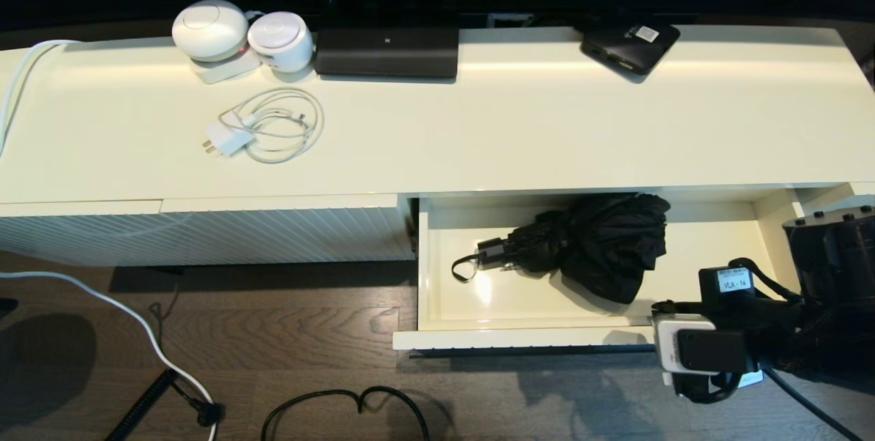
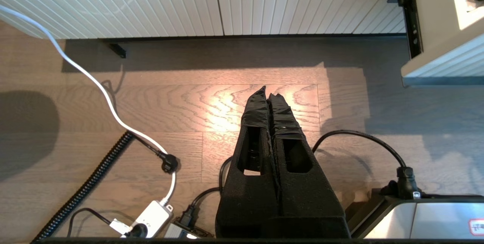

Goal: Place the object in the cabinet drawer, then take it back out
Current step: Open the drawer

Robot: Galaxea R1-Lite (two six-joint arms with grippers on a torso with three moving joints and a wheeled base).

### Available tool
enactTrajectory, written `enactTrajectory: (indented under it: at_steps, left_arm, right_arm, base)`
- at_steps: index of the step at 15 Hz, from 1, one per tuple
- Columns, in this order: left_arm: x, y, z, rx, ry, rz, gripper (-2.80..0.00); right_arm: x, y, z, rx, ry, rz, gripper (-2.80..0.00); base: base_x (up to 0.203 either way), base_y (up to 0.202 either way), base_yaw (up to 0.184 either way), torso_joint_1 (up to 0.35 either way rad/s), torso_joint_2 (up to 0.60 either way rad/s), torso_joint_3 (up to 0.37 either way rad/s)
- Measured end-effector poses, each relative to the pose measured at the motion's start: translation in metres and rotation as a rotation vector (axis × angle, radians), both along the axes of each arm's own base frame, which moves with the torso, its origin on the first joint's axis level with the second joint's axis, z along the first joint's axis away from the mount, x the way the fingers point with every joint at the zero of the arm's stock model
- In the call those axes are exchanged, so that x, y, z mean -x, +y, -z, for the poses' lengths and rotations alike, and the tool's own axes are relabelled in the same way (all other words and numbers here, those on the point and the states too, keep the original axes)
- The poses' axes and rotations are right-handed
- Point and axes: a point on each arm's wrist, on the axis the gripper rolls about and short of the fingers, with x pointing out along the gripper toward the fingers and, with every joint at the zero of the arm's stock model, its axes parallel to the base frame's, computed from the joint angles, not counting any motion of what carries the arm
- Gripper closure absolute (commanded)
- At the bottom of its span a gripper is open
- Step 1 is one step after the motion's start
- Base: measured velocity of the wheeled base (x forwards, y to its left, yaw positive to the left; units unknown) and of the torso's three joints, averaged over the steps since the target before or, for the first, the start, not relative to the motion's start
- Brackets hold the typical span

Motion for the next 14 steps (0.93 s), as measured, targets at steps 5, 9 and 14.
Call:
enactTrajectory:
  at_steps: [5,9,14]
  left_arm:
    - [0.000,0.000,0.000,0.000,0.000,0.000,0.00]
    - [0.000,0.000,0.000,0.000,-0.001,0.000,0.00]
    - [0.000,0.000,0.000,-0.001,0.000,0.000,0.00]
  right_arm:
    - [0.019,-0.001,0.011,0.017,0.041,-0.029,0.00]
    - [0.025,-0.002,0.011,0.016,0.038,-0.037,0.00]
    - [0.025,-0.002,0.003,-0.002,0.026,-0.031,0.00]
  base:
    - [0.000,0.000,0.000,0.000,0.00,0.000]
    - [0.000,0.000,0.000,0.000,0.00,0.000]
    - [0.000,0.000,0.000,0.000,0.00,0.000]
